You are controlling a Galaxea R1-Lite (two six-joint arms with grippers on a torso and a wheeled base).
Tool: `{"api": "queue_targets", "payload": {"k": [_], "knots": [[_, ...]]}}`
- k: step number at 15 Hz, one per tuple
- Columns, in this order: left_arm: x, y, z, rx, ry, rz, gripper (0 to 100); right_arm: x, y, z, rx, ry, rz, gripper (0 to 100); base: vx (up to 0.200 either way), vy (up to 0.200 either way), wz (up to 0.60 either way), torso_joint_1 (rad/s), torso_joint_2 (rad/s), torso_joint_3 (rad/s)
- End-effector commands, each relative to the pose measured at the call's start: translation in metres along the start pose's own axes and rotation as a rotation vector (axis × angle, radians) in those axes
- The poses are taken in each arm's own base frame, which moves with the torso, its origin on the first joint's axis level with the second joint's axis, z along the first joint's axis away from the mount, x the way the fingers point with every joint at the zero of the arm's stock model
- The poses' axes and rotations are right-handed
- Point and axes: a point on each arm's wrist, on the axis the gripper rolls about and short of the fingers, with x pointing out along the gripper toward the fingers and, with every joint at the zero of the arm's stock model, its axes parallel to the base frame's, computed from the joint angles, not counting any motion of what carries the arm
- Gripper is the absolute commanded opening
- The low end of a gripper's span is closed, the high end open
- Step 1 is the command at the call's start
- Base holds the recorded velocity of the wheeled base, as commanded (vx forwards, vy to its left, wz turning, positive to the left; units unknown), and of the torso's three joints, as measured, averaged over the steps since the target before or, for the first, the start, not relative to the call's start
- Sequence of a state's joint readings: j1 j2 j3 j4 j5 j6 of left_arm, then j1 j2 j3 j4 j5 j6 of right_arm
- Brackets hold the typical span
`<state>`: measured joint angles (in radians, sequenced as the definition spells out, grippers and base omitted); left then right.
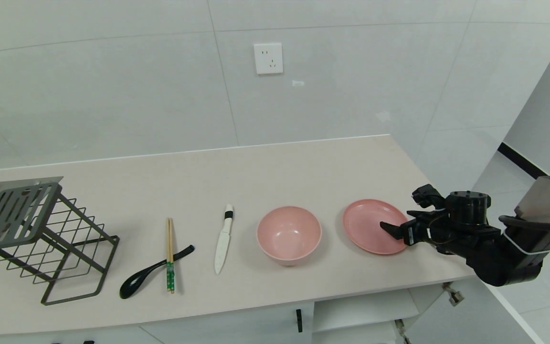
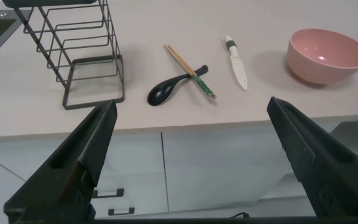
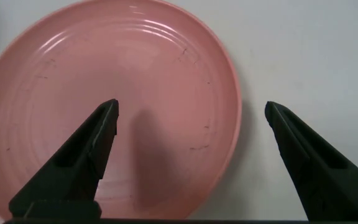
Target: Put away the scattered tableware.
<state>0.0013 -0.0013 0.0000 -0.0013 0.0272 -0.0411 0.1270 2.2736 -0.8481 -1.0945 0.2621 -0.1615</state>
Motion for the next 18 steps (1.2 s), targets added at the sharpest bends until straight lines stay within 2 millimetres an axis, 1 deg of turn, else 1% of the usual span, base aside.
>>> {"api": "queue_targets", "payload": {"k": [1, 3, 5, 6, 8, 9, 10, 13, 14, 15, 16, 17, 18], "knots": [[0.000, 0.000, 0.000, 0.000, 0.001, 0.001, 100, 0.006, 0.000, -0.005, 0.002, 0.007, 0.003, 100, 0.000, 0.000, 0.00, 0.000, 0.00, 0.000], [0.000, 0.000, 0.000, 0.000, 0.001, 0.001, 100, 0.007, 0.007, -0.005, -0.002, 0.011, 0.020, 100, 0.000, 0.000, 0.00, 0.000, 0.00, 0.000], [0.000, 0.000, 0.000, 0.000, 0.001, 0.001, 100, 0.007, 0.017, -0.003, -0.008, 0.007, 0.046, 100, 0.000, 0.000, 0.00, 0.000, 0.00, 0.000], [0.000, 0.000, 0.000, 0.000, 0.001, 0.001, 100, 0.007, 0.019, -0.002, -0.009, 0.009, 0.049, 100, 0.000, 0.000, 0.00, 0.000, 0.00, 0.000], [0.000, 0.000, 0.000, 0.000, 0.001, 0.001, 100, 0.008, 0.019, -0.009, -0.004, 0.029, 0.044, 100, 0.000, 0.000, 0.00, 0.000, 0.00, 0.000], [0.000, 0.000, 0.000, 0.000, 0.001, 0.001, 100, 0.008, 0.017, -0.010, -0.003, 0.031, 0.040, 0, 0.000, 0.000, 0.00, 0.000, 0.00, 0.000], [0.000, 0.000, 0.000, 0.000, 0.001, 0.001, 100, 0.009, 0.013, -0.014, 0.003, 0.042, 0.022, 0, 0.000, 0.000, 0.00, 0.000, 0.00, 0.000], [0.000, 0.000, 0.000, 0.000, 0.001, 0.001, 100, 0.008, 0.010, -0.017, 0.017, 0.065, -0.044, 0, 0.000, 0.000, 0.00, 0.000, 0.00, 0.000], [0.000, 0.000, 0.000, 0.000, 0.001, 0.001, 100, 0.007, 0.006, -0.024, 0.033, 0.090, -0.075, 0, 0.000, 0.000, 0.00, 0.000, 0.00, 0.000], [0.000, 0.000, 0.000, 0.000, 0.001, -0.001, 100, 0.006, -0.001, -0.027, 0.040, 0.096, -0.092, 0, 0.000, 0.000, 0.00, 0.000, 0.00, 0.000], [0.000, 0.000, 0.000, 0.000, 0.001, -0.001, 100, 0.005, -0.003, -0.026, 0.041, 0.092, -0.098, 0, 0.000, 0.000, 0.00, 0.000, 0.00, 0.000], [0.000, 0.000, 0.000, 0.001, 0.001, -0.001, 100, 0.002, -0.004, -0.018, 0.038, 0.068, -0.103, 0, 0.000, 0.000, 0.00, 0.000, 0.00, 0.000], [0.000, 0.000, 0.000, 0.001, 0.001, -0.001, 100, -0.007, -0.004, -0.002, 0.029, 0.027, -0.110, 0, 0.000, 0.000, 0.00, 0.000, 0.00, 0.000]]}}
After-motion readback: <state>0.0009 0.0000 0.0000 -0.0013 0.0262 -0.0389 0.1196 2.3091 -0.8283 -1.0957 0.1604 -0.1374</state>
